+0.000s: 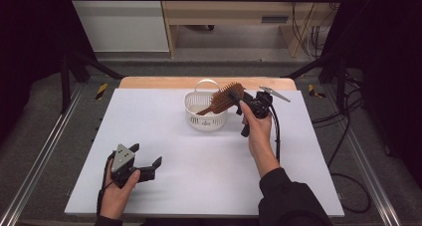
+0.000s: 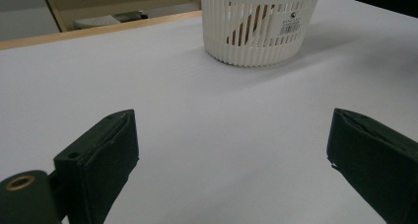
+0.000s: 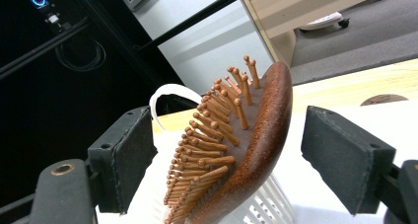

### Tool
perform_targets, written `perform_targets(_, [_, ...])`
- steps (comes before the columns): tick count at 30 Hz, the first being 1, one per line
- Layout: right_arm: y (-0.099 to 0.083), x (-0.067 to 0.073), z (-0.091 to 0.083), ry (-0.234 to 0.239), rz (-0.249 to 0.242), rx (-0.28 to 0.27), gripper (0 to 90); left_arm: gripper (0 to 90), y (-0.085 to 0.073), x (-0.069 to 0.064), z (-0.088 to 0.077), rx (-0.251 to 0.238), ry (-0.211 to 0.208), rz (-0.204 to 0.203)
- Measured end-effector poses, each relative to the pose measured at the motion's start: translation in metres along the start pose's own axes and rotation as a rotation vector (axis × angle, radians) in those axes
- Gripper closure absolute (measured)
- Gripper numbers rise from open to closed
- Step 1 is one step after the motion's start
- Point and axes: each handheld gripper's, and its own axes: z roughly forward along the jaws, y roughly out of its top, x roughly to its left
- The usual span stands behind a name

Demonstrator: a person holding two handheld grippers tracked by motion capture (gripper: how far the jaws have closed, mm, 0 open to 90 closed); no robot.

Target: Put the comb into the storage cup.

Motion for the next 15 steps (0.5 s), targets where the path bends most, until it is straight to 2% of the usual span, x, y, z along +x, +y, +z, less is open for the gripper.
perform_targets(6, [0.002,0.0,-0.005,-0.017,-0.037,-0.001,19.6,4.7,0.0,0.002,-0.001,-0.002,0.011,-0.003])
perform_targets(11, [0.005,0.001,-0.012,-0.019,-0.046,-0.005,18.7,2.8,0.001,0.002,-0.002,-0.019,0.032,-0.017])
perform_targets(15, [0.006,0.001,-0.018,-0.027,-0.06,0.002,17.0,2.8,0.002,0.003,-0.002,-0.022,0.031,-0.02])
